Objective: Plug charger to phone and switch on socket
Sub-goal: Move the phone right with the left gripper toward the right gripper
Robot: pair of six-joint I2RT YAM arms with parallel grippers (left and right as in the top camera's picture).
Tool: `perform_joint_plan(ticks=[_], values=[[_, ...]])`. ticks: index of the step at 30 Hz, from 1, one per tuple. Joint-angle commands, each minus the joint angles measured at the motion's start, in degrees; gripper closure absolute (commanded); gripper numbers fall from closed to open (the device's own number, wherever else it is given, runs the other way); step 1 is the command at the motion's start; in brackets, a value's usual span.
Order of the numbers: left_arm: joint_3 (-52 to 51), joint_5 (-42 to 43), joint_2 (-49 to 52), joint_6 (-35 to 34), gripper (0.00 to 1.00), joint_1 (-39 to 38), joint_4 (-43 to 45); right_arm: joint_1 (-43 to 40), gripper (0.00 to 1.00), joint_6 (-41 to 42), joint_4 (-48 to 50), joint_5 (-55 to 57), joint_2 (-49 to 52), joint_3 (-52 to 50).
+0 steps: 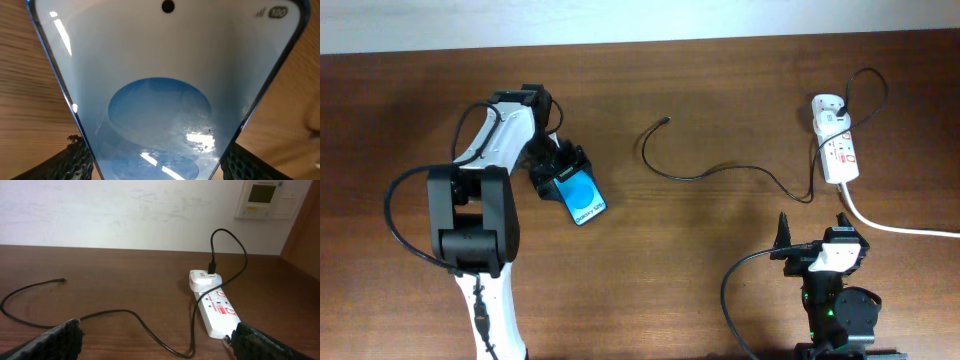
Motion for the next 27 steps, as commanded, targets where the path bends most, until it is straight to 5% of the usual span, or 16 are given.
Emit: perform_joint_plan(ticks=[1, 27], values=[[1.2, 7.5, 0.5, 5.4, 0.32, 0.3, 0.0, -0.2, 0.02, 0.0, -0.1, -0.3, -0.3, -0.5], [1.2, 42.1, 0.5, 14.3, 0.37, 0.3, 2.1, -0.2, 0.02, 0.0, -0.1, -0.3, -0.3, -0.5]])
